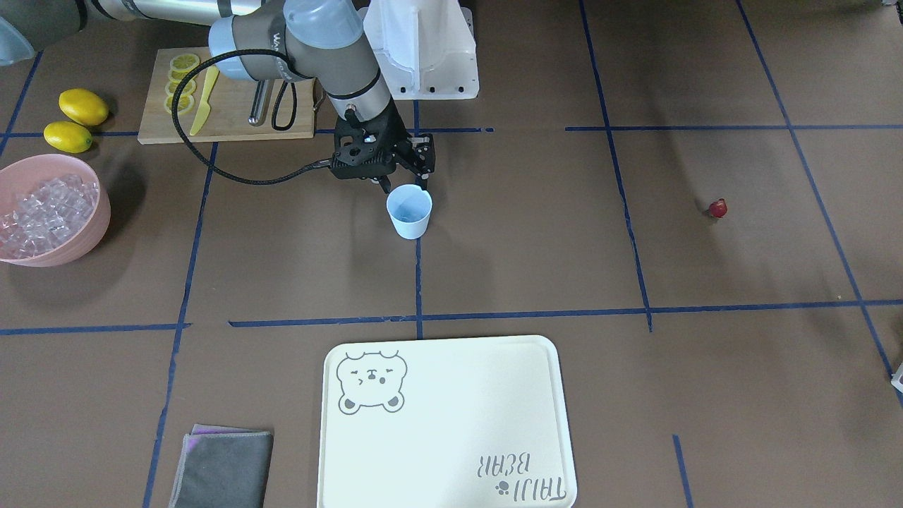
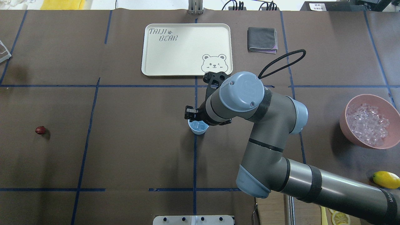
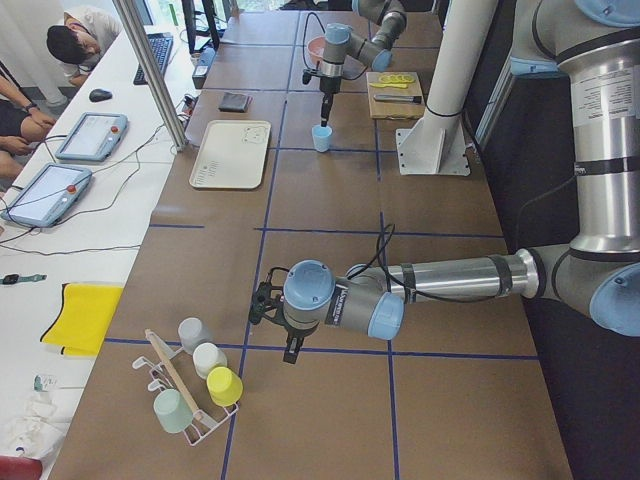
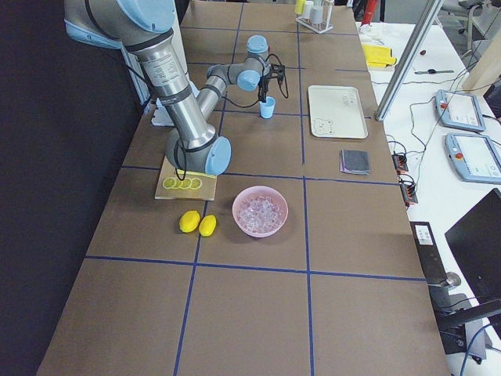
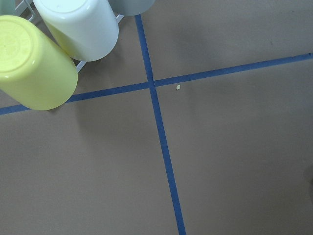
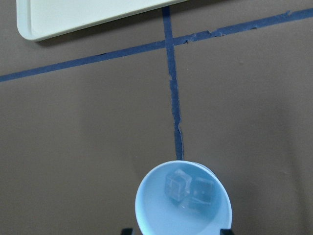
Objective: Put ice and strawberries in cup
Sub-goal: 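Carry the ice cube with the right gripper to the blue cup and release, then move the right gripper back over the pink ice bowl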
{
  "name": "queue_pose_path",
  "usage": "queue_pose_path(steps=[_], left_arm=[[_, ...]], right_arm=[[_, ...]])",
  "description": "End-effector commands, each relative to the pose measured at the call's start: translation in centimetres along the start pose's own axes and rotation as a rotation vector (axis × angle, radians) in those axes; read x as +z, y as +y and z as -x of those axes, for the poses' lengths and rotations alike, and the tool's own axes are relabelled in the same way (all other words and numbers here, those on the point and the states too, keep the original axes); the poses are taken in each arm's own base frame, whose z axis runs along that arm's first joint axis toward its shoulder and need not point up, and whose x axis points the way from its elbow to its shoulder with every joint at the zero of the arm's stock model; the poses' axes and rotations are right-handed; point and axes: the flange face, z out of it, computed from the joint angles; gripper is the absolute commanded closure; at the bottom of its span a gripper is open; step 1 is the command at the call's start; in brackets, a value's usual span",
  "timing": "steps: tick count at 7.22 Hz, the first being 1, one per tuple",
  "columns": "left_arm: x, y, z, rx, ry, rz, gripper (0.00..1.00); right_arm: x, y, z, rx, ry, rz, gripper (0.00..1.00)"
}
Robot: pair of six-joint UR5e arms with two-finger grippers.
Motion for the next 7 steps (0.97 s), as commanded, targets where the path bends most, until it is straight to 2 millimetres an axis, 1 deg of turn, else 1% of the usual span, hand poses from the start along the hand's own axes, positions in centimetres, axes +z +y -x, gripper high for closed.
queue_pose_path(steps=[1, 2, 3, 4, 5, 6, 7], left_arm=[[0.0, 0.0, 0.1, -0.001, 0.0, 0.001, 0.0], [0.0, 0.0, 0.1, -0.001, 0.0, 0.001, 0.0], [0.0, 0.0, 0.1, -0.001, 0.0, 0.001, 0.0], [0.1, 0.1, 0.1, -0.002, 0.0, 0.002, 0.0], [0.1, 0.1, 0.1, -0.001, 0.0, 0.003, 0.0], [0.1, 0.1, 0.1, -0.002, 0.0, 0.002, 0.0], [0.1, 0.1, 0.1, -0.002, 0.0, 0.002, 0.0]], right_arm=[[-2.0, -2.4, -1.2, 0.02, -0.01, -0.02, 0.34], [-4.8, -4.9, -5.9, 0.018, -0.005, -0.016, 0.34], [-8.4, -8.5, -10.4, -0.035, -0.01, -0.002, 0.34], [-11.7, -11.0, -16.4, -0.071, 0.008, 0.004, 0.34], [-14.3, -12.8, -22.3, -0.139, 0.036, 0.0, 0.34], [-15.7, -14.1, -28.8, -0.24, 0.089, 0.001, 0.33], [-15.6, -14.1, -34.2, -0.377, 0.145, 0.029, 0.33]])
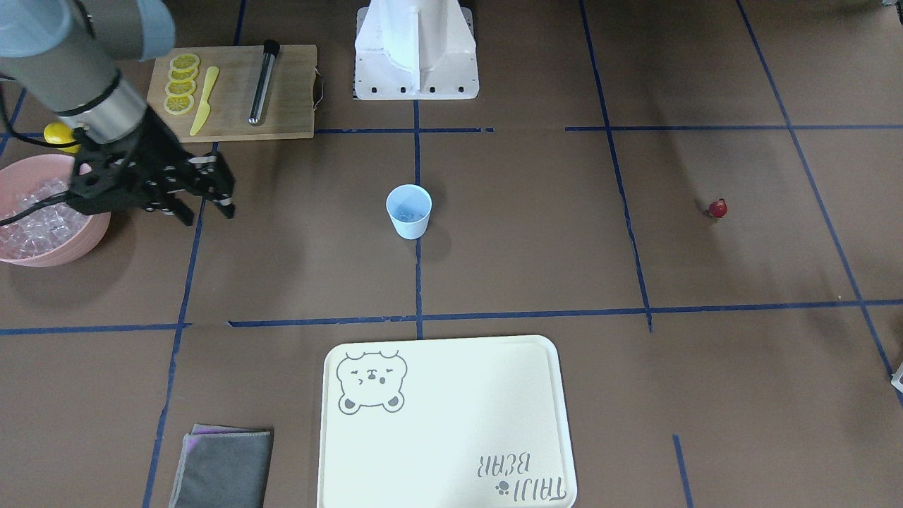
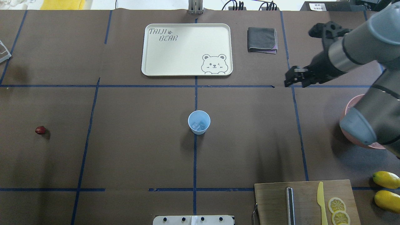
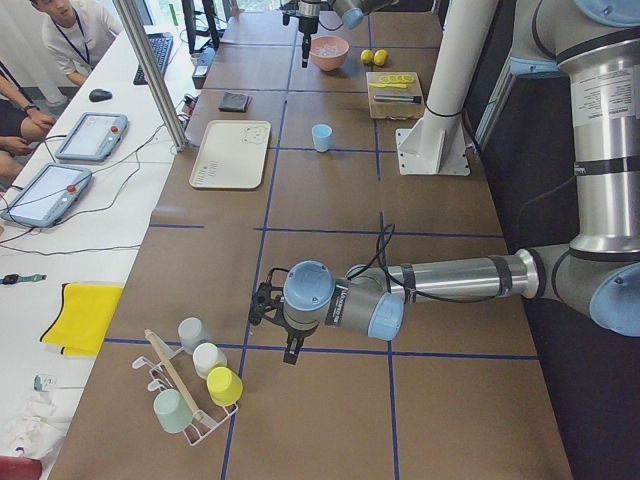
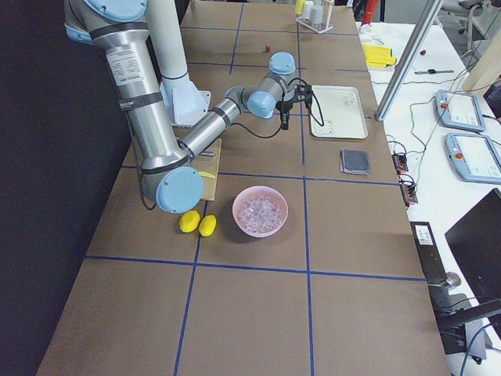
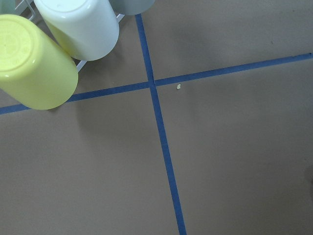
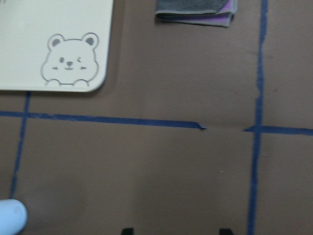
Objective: Put ice and strawberries in cup
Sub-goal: 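Move the right gripper back over the pink ice bowl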
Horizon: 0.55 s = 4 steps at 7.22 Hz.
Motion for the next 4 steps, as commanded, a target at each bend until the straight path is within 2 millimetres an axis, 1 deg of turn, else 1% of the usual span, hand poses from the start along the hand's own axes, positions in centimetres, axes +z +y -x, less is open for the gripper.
queue_pose_path(steps=[1, 2, 3, 4], left_arm=[[0.0, 0.0, 0.0, 0.0, 0.0, 0.0, 0.0], [0.0, 0.0, 0.0, 0.0, 0.0, 0.0, 0.0], [0.0, 0.0, 0.0, 0.0, 0.0, 0.0, 0.0], [0.0, 0.0, 0.0, 0.0, 0.0, 0.0, 0.0]], right_arm=[[-0.1, 2.9, -11.9, -0.272, 0.108, 0.058, 0.31], [0.3, 4.1, -14.7, -0.35, 0.132, 0.087, 0.29], [1.1, 5.2, -16.8, -0.395, 0.154, 0.115, 0.25], [2.2, 5.5, -18.4, -0.429, 0.175, 0.142, 0.21]])
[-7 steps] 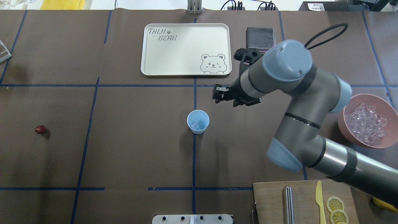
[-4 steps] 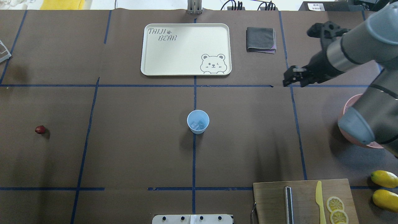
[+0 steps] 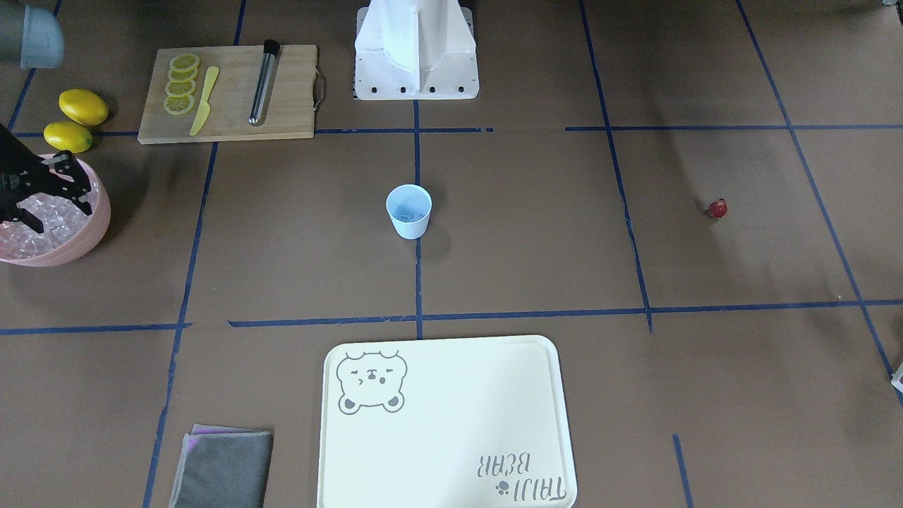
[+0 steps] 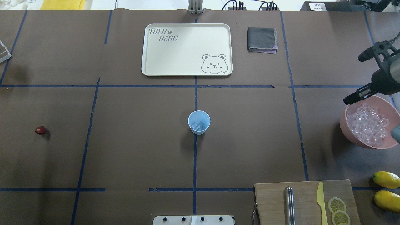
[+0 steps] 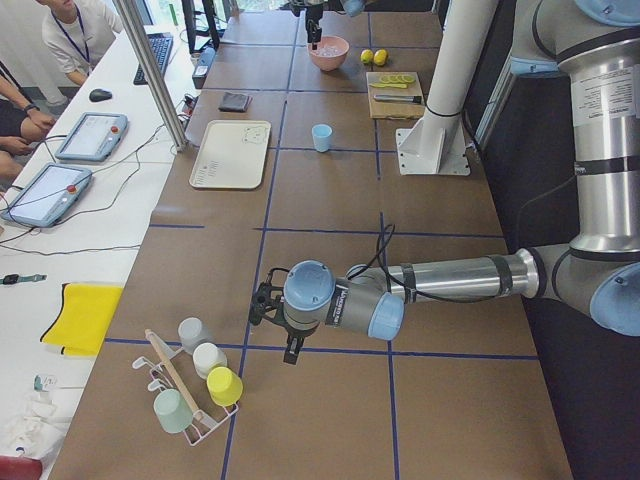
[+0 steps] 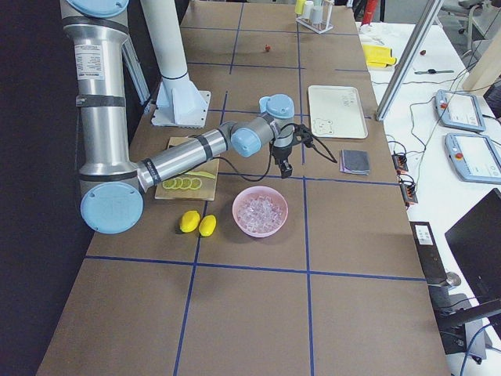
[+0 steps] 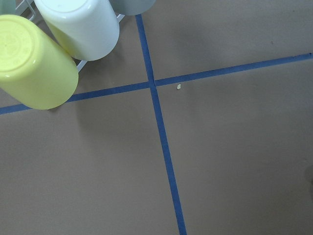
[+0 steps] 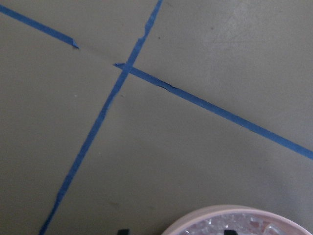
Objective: Put ice and strawberries in cup
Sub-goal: 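Move the right gripper back over the pink ice bowl, then lower the right gripper into the bowl and grasp a third ice cube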
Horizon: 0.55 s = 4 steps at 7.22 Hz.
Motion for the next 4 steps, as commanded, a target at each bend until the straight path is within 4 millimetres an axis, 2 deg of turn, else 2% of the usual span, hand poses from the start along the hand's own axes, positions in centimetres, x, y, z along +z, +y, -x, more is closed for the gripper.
queue_pose_path(steps=[1, 4], left_arm=[[-0.04, -0.03, -0.05, 0.001, 0.0, -0.001, 0.0], [-0.05, -0.03, -0.05, 0.001, 0.0, -0.001, 0.0]], right_arm=[[2.27, 1.79, -2.36, -0.096, 0.025, 0.052, 0.21], [3.05, 2.19, -3.05, -0.118, 0.03, 0.071, 0.24]])
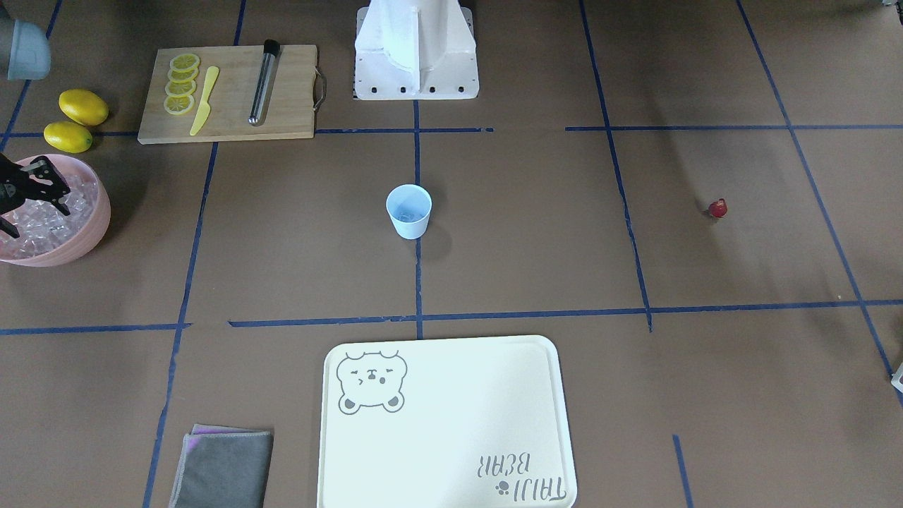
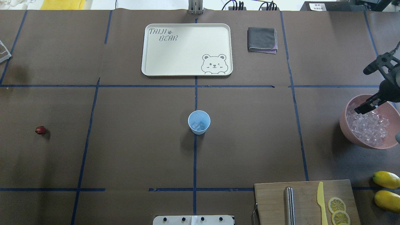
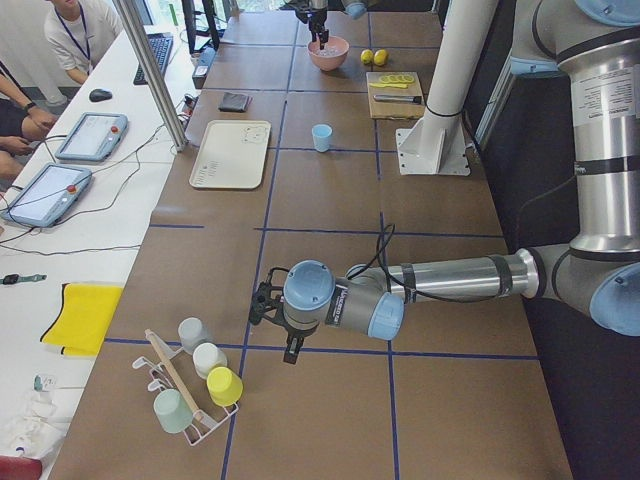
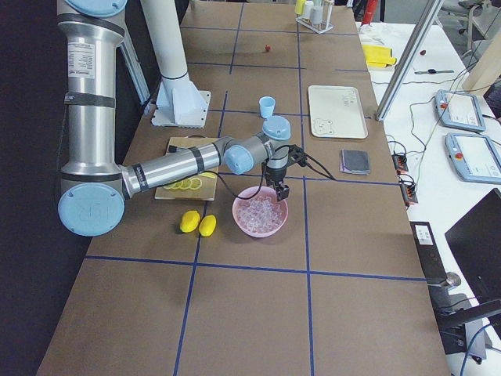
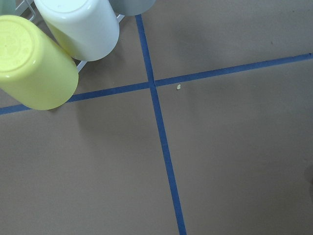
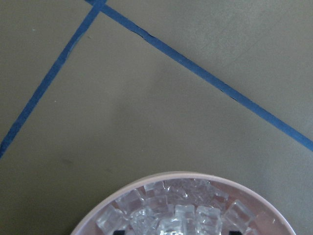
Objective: Put ice and strawberries in cup
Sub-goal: 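Lower the right gripper into the bowl and grasp a third ice cube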
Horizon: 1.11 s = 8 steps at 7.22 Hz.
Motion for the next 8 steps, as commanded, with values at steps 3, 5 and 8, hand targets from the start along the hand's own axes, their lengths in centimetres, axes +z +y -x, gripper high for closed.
queue_pose_path(steps=[3, 5, 8], left_arm=[[-0.1, -0.1, -0.2, 0.003, 0.0, -0.003, 0.0], [-0.2, -0.2, -0.3, 0.005, 0.002, -0.005, 0.0], [-0.2, -0.1, -0.3, 0.004, 0.0, -0.004, 0.0]], right_arm=[[1.9, 0.2, 0.4, -0.028, -0.007, 0.036, 0.24], [2.8, 1.2, 0.0, -0.029, -0.007, 0.061, 0.24], [3.6, 1.5, 0.0, -0.023, -0.009, 0.078, 0.24]])
